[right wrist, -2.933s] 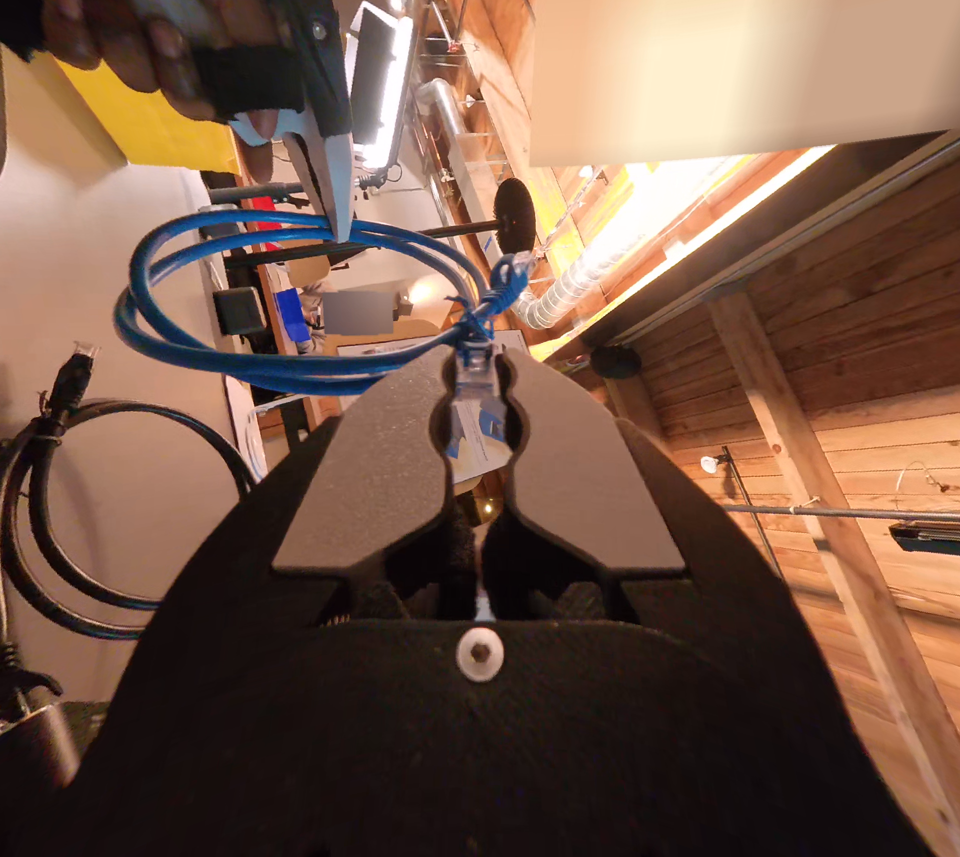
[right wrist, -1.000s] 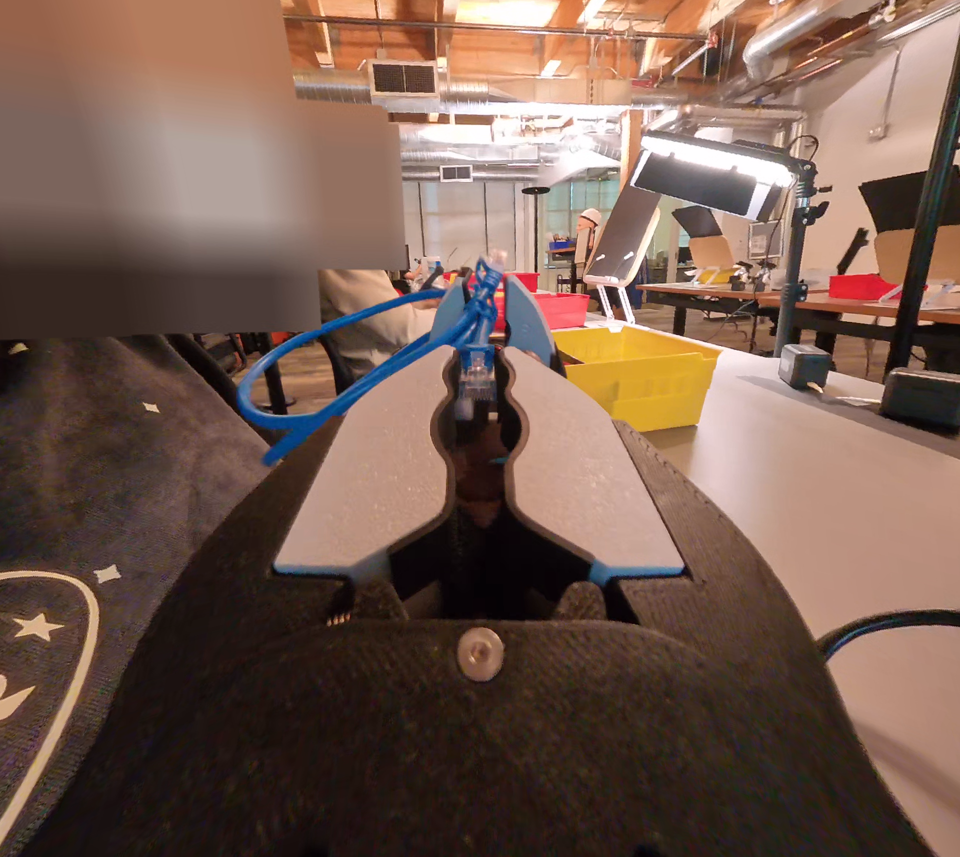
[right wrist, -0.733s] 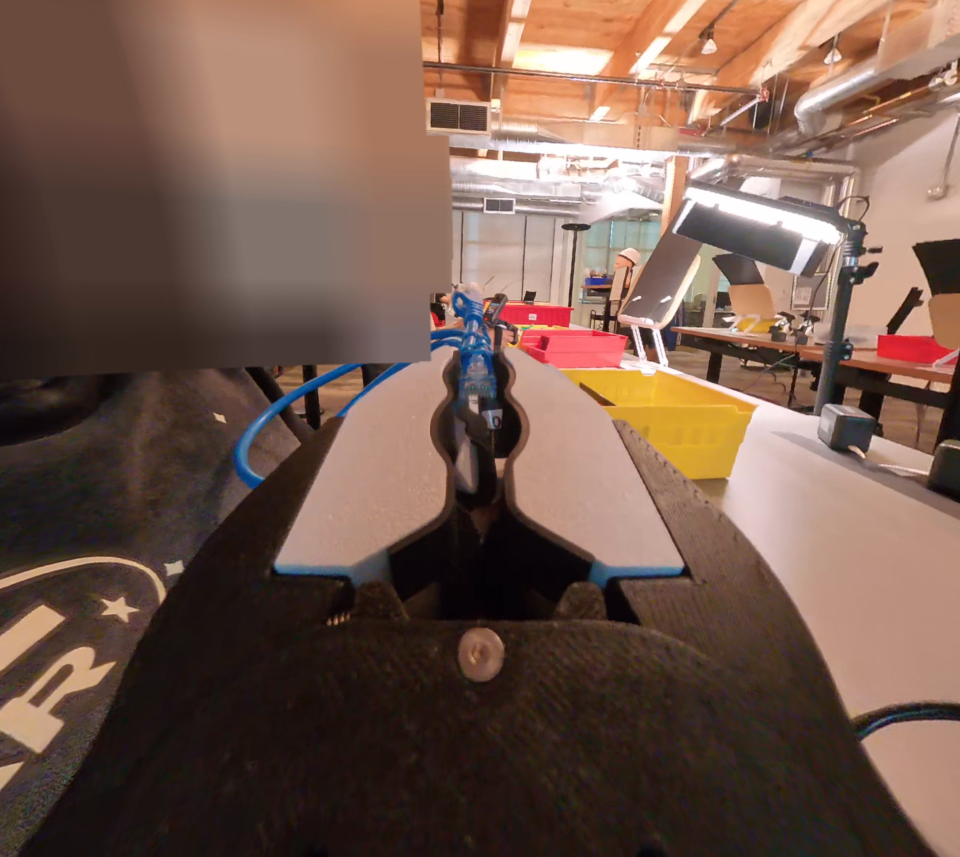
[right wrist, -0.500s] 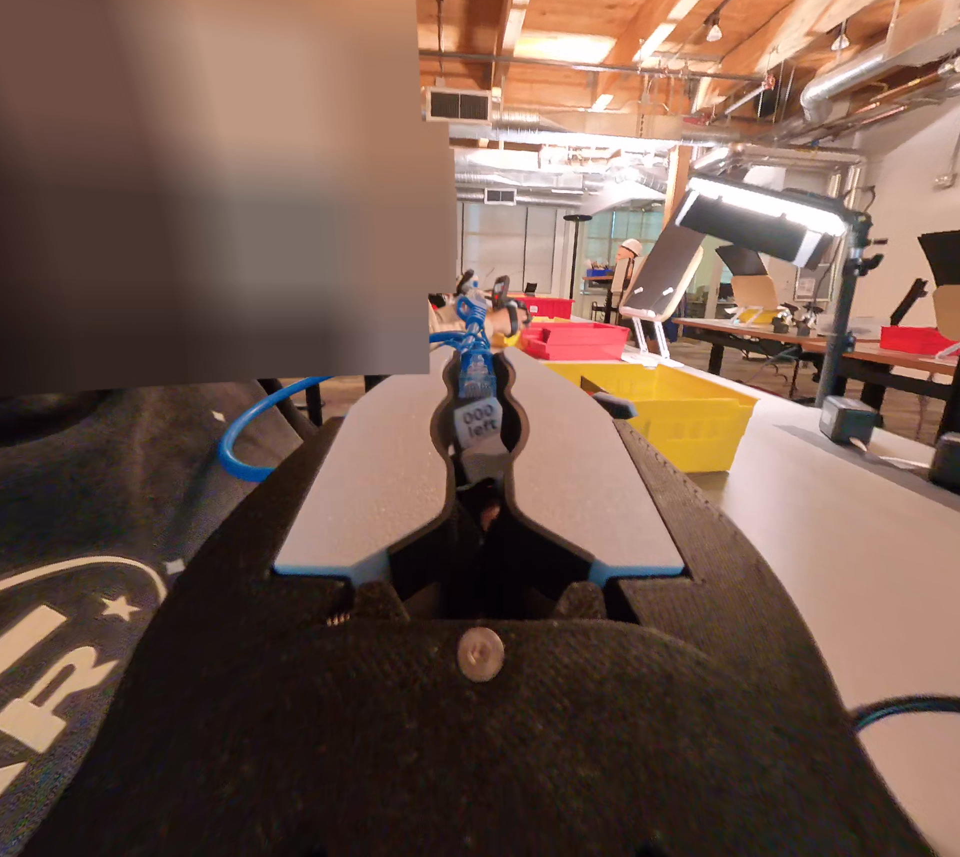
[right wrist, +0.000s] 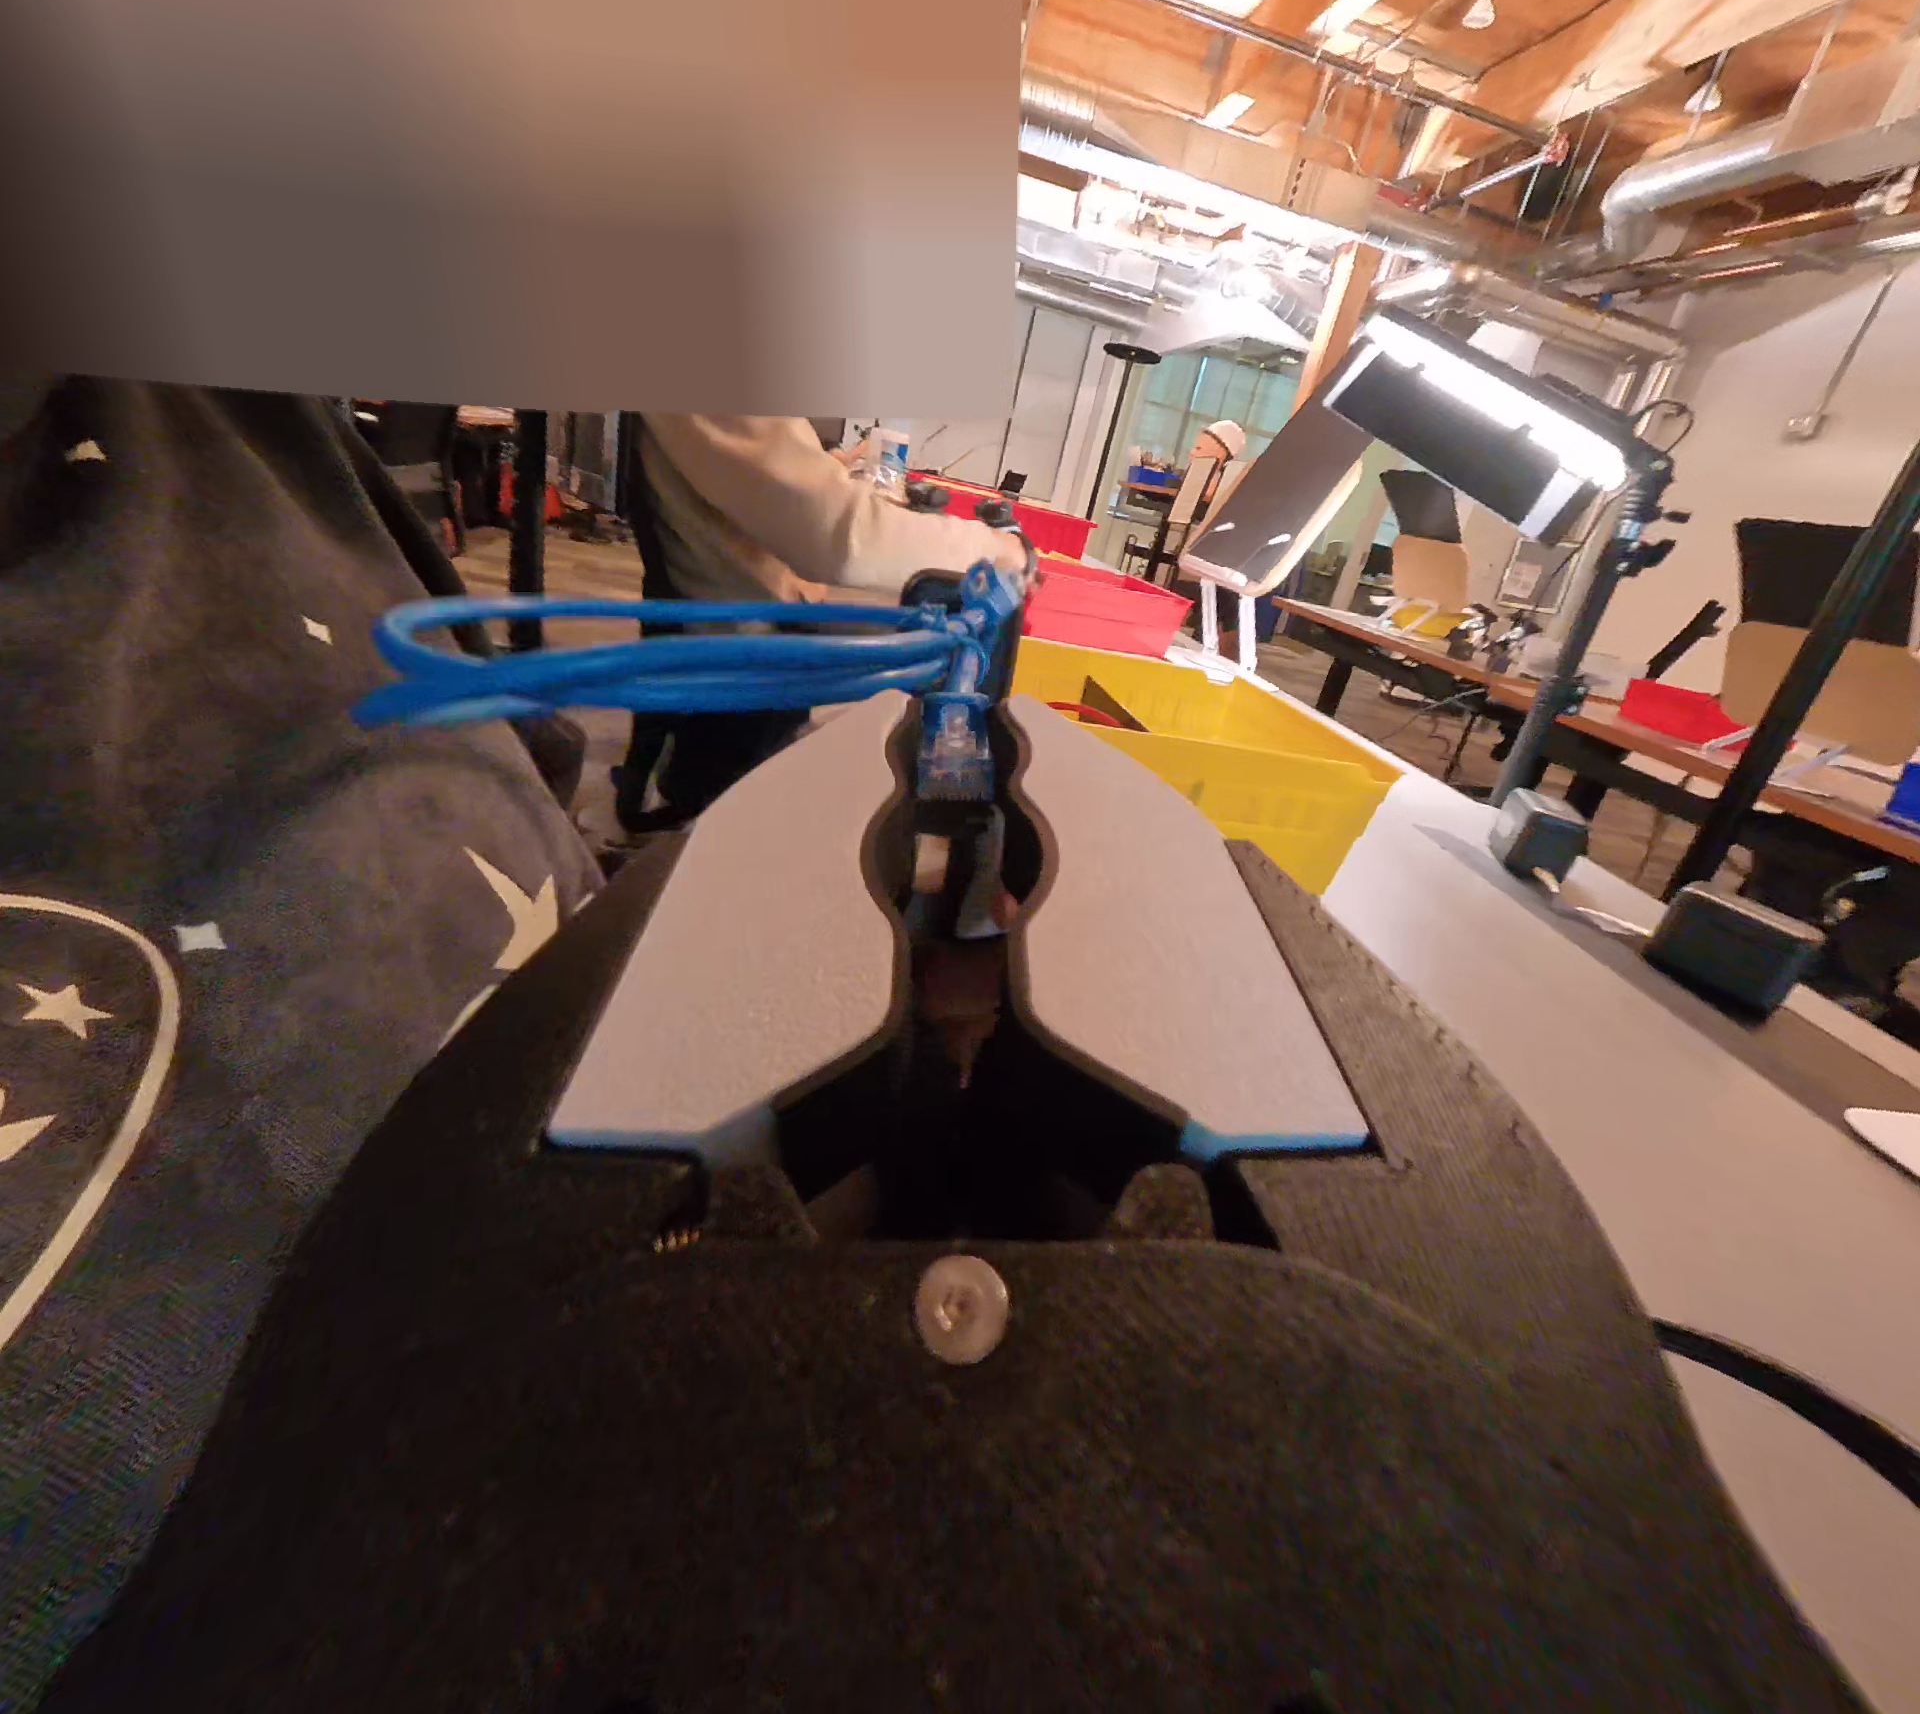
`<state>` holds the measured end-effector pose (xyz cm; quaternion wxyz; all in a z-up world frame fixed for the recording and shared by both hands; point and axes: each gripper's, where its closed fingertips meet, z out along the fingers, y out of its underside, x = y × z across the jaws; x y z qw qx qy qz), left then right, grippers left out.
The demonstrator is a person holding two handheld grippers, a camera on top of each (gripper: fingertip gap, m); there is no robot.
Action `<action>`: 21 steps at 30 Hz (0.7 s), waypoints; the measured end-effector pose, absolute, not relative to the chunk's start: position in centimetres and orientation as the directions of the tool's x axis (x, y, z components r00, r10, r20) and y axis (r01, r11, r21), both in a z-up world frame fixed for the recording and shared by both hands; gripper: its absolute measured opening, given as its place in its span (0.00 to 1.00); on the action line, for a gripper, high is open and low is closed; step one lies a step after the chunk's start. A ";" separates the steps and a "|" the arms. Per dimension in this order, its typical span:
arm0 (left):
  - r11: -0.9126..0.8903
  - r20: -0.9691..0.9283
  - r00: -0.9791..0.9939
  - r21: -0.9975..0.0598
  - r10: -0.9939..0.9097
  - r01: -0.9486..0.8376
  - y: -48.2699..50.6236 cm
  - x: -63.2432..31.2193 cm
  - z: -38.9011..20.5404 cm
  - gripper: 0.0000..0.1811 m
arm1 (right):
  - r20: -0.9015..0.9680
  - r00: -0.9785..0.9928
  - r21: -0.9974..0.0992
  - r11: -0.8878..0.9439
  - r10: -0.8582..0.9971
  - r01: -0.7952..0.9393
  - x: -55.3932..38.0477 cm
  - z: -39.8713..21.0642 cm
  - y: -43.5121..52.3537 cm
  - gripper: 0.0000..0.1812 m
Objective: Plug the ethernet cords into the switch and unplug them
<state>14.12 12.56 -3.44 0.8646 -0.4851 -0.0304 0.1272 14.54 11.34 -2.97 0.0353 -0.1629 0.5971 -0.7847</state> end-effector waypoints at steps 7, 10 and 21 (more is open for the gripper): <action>0.574 0.026 0.993 -0.818 0.119 -0.048 11.9 14.4 -3.0 0.12 | 0.212 -0.950 -0.957 -0.245 -0.229 -0.154 14.0 -3.3 11.3 0.06; 0.558 0.018 0.989 -0.827 0.148 -0.069 11.9 14.1 -3.3 0.11 | 0.201 -0.953 -0.965 -0.215 -0.226 -0.153 13.9 -3.6 11.2 0.06; 0.527 0.014 0.987 -0.847 0.159 -0.073 12.1 13.9 -3.7 0.07 | 0.176 -0.955 -0.976 -0.168 -0.240 -0.137 13.9 -3.9 11.4 0.06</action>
